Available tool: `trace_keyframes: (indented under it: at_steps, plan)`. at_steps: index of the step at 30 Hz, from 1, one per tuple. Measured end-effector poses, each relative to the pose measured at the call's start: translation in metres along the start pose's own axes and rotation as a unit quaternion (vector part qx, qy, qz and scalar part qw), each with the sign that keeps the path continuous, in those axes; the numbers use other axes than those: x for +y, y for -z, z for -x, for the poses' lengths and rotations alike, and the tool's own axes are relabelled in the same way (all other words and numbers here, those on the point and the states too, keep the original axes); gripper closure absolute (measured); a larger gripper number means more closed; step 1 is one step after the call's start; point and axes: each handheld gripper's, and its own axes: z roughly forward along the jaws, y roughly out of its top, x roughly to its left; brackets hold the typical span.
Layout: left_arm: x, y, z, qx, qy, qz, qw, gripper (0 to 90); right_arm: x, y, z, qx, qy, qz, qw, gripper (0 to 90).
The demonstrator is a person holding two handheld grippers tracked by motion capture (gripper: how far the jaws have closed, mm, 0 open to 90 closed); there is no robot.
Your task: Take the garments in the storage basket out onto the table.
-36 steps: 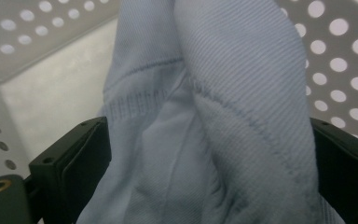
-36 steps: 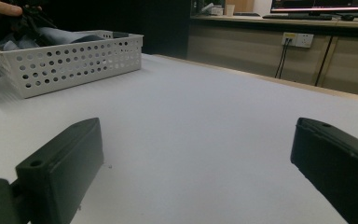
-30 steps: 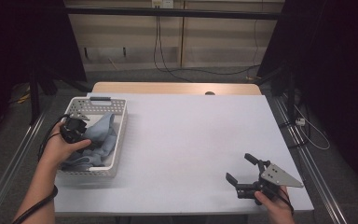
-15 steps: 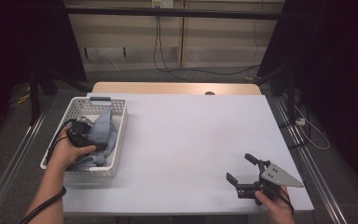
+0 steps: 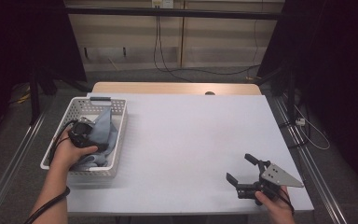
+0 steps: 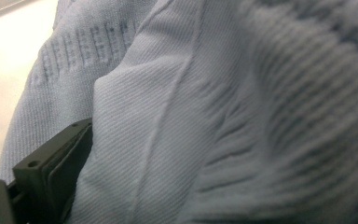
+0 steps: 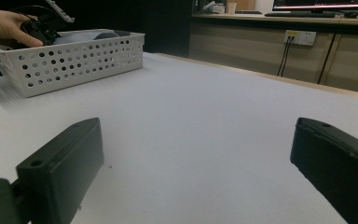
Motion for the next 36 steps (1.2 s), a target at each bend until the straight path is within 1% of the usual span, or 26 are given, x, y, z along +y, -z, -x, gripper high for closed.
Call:
trace_keyframes:
  at_steps: [2, 3, 5, 9, 11, 14, 18, 24, 25, 27, 32, 33, 34, 36]
  plan:
    - [0.0002, -0.0005, 0.0007, 0.003, 0.002, -0.002, 1.0, 2.0, 0.0001, 0.0006, 0.0001, 0.0, 0.0, 0.001, 1.0, 2.1]
    - [0.0004, -0.0005, 0.0008, 0.004, -0.001, -0.006, 1.0, 2.2, 0.0001, 0.0008, 0.0003, 0.001, 0.0, 0.0, 1.0, 2.1]
    - [0.0005, -0.0006, 0.0007, 0.004, -0.002, -0.008, 1.0, 3.0, 0.0001, 0.001, 0.0005, 0.001, 0.0, 0.001, 1.0, 2.1]
    - [0.0003, 0.0001, 0.0014, 0.003, 0.004, -0.008, 1.0, 5.9, 0.0001, 0.0011, 0.0009, 0.0, -0.001, 0.002, 1.0, 2.1]
    - [0.001, 0.0005, 0.0014, 0.004, 0.004, -0.01, 0.9999, 8.3, 0.0, 0.0008, 0.001, 0.0, 0.0, 0.001, 1.0, 2.1]
    - [0.0024, 0.001, 0.0014, 0.006, 0.002, -0.015, 0.9999, 9.5, 0.0002, 0.0007, 0.0008, 0.0, 0.0, 0.001, 1.0, 2.1]
    - [0.0038, 0.0019, 0.0017, 0.006, 0.004, -0.021, 0.9998, 12.7, 0.0002, 0.0006, 0.0005, 0.0, -0.001, 0.001, 1.0, 2.1]
    - [0.0051, 0.0028, 0.0017, 0.008, 0.007, -0.022, 0.9997, 17.4, 0.0002, 0.0012, 0.001, 0.0, 0.0, 0.002, 1.0, 2.1]
    - [0.0055, 0.0031, 0.0017, 0.008, 0.007, -0.023, 0.9997, 19.5, 0.0002, 0.0012, 0.0012, -0.001, 0.0, 0.002, 1.0, 2.1]
    - [0.0059, 0.0035, 0.0015, 0.007, 0.006, -0.023, 0.9997, 20.4, 0.0002, 0.0012, 0.0012, -0.001, -0.001, 0.003, 1.0, 2.1]
    - [0.0078, 0.0053, 0.0027, 0.005, 0.008, -0.027, 0.9996, 27.6, 0.0003, 0.001, 0.0011, -0.001, 0.0, 0.002, 1.0, 2.1]
    - [0.0083, 0.006, 0.0027, 0.007, 0.004, -0.028, 0.9996, 29.3, 0.0003, 0.0009, 0.0011, -0.001, 0.0, 0.002, 1.0, 2.1]
    - [0.0086, 0.0063, 0.0033, 0.007, 0.007, -0.028, 0.9995, 31.2, 0.0003, 0.001, 0.0011, -0.001, 0.0, 0.001, 1.0, 2.1]
    - [0.0099, 0.0072, 0.004, 0.007, 0.007, -0.032, 0.9994, 34.6, 0.0003, 0.0009, 0.0012, -0.001, 0.0, 0.001, 1.0, 2.1]
